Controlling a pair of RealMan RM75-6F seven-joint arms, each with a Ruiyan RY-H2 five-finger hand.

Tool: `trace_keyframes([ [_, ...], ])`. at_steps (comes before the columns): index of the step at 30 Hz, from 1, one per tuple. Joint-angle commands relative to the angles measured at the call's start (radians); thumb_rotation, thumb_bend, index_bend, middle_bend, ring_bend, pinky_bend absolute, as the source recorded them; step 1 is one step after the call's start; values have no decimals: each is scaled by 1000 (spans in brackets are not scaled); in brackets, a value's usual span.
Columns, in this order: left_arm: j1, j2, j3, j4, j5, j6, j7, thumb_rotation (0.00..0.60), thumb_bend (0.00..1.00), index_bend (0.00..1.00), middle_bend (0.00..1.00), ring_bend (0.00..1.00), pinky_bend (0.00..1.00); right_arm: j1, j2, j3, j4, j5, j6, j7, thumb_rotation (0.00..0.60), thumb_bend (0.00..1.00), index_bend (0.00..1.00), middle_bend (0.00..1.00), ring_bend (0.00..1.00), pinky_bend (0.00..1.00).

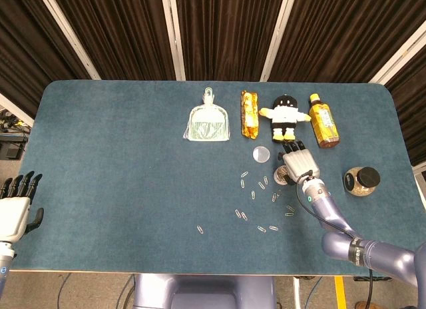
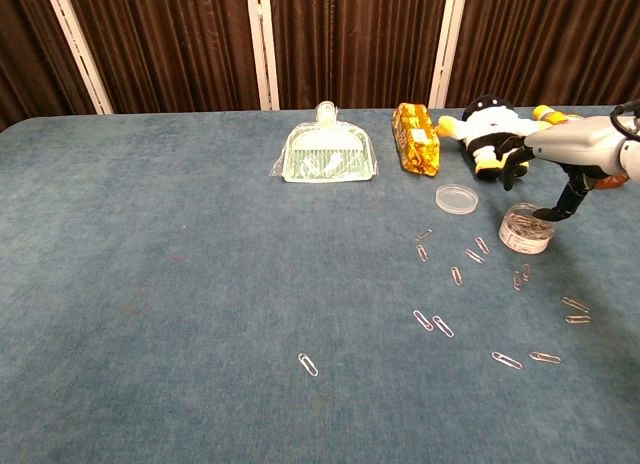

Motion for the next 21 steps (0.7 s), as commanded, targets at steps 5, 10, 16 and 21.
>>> trace_keyframes([
  [5,4,4,0,-3,8,8,-10,600,473,0,0,0,0,-7,27,4,-49,3,36,-17,600,331,280,0,0,0],
  [10,7,10,1,-6,17,12,-22,600,471,0,0,0,0,-41,65,-4,-135,-21,109,-18,600,309,279,0,0,0],
  [16,9,19,10,-10,47,13,-46,600,472,0,0,0,0,-107,108,-23,-286,-81,224,-3,600,277,285,0,0,0],
  [21,10,26,16,-10,69,13,-68,600,475,0,0,0,0,-154,114,-46,-383,-129,308,-18,600,228,330,0,0,0],
])
